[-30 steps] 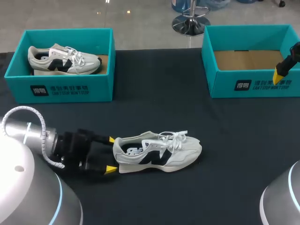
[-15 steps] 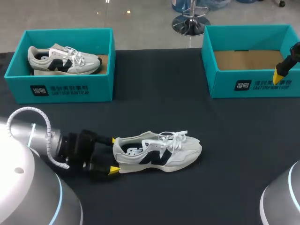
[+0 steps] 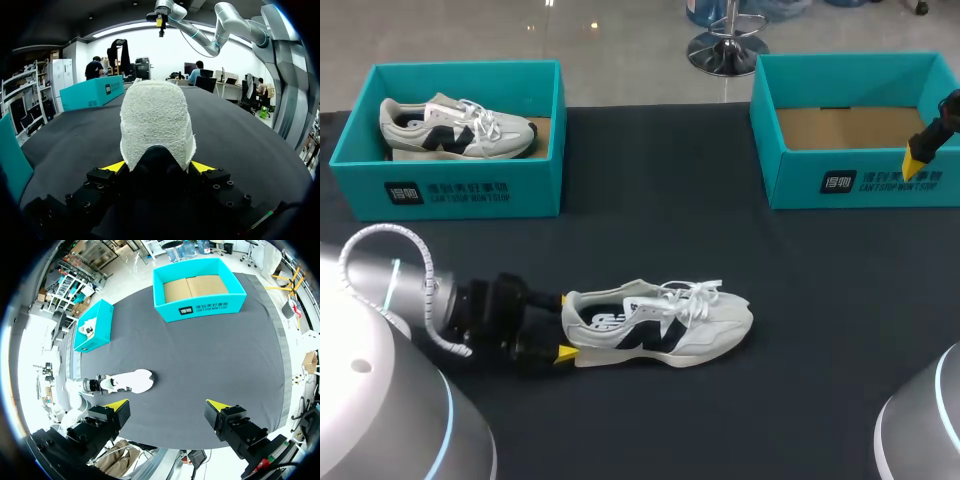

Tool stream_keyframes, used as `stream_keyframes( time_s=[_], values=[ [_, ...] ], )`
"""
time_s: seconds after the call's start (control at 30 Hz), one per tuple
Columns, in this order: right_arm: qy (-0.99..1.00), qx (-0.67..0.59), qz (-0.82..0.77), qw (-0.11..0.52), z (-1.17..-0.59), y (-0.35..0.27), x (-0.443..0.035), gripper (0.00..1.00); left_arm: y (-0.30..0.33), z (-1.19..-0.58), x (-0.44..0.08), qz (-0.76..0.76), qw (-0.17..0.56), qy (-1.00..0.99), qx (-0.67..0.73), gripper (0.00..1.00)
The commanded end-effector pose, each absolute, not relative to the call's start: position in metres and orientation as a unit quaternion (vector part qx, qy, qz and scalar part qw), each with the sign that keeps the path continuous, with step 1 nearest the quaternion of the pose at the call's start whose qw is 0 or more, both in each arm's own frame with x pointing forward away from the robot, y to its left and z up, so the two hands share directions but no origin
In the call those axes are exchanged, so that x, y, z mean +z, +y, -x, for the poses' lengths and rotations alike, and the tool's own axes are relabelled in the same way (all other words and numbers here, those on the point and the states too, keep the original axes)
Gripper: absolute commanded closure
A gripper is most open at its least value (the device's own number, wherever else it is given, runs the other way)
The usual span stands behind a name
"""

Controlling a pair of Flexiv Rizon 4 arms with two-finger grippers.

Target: Take the shoe out of the shoebox, open the shoe tongue, remove and reinsert the insole, then place the shoe into the shoebox

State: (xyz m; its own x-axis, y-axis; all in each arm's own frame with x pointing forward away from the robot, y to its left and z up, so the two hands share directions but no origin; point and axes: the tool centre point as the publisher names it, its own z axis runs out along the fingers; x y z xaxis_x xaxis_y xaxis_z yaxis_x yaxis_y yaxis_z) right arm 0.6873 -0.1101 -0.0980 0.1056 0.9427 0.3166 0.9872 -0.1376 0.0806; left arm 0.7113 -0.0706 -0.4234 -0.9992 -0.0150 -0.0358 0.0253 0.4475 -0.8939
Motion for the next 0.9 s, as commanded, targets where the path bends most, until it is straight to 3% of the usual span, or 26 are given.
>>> stream_keyframes(
  time_s=[0.03, 0.1, 0.23, 0.3, 0.37, 0.4, 0.83, 0.87, 0.9],
  values=[
    [-0.653, -0.144, 0.74, 0.077, -0.6905, -0.1094, -0.0972, 0.0, -0.075, -0.7169, -0.4265, -0.009, 0.021, 0.854, -0.52, 0.75],
    [-0.653, -0.144, 0.74, 0.077, -0.6905, -0.1094, -0.0972, 0.0, -0.076, -0.7186, -0.4268, -0.014, 0.023, 0.855, -0.517, 0.73],
    [-0.653, -0.144, 0.74, 0.077, -0.6905, -0.1094, -0.0972, 0.0, -0.0769, -0.7184, -0.4277, -0.021, 0.021, 0.855, -0.518, 0.51],
    [-0.653, -0.144, 0.74, 0.077, -0.6905, -0.1094, -0.0972, 0.0, -0.0764, -0.7167, -0.4284, -0.022, 0.022, 0.855, -0.518, 0.26],
    [-0.653, -0.144, 0.74, 0.077, -0.6905, -0.1094, -0.0972, 0.0, -0.0757, -0.716, -0.4299, -0.022, 0.019, 0.854, -0.52, 0.08],
    [-0.653, -0.144, 0.74, 0.077, -0.6905, -0.1094, -0.0972, 0.0, -0.0755, -0.7159, -0.4309, -0.022, 0.019, 0.854, -0.52, 0.05],
    [-0.653, -0.144, 0.74, 0.077, -0.6905, -0.1094, -0.0972, 0.0, -0.0779, -0.7206, -0.435, -0.012, 0.015, 0.857, -0.515, 0.0],
    [-0.653, -0.144, 0.74, 0.077, -0.6905, -0.1094, -0.0972, 0.0, -0.0787, -0.7212, -0.4349, -0.01, 0.014, 0.857, -0.515, 0.07],
    [-0.653, -0.144, 0.74, 0.077, -0.6905, -0.1094, -0.0972, 0.0, -0.0795, -0.7218, -0.4348, -0.006, 0.013, 0.857, -0.515, 0.22]
  ],
)
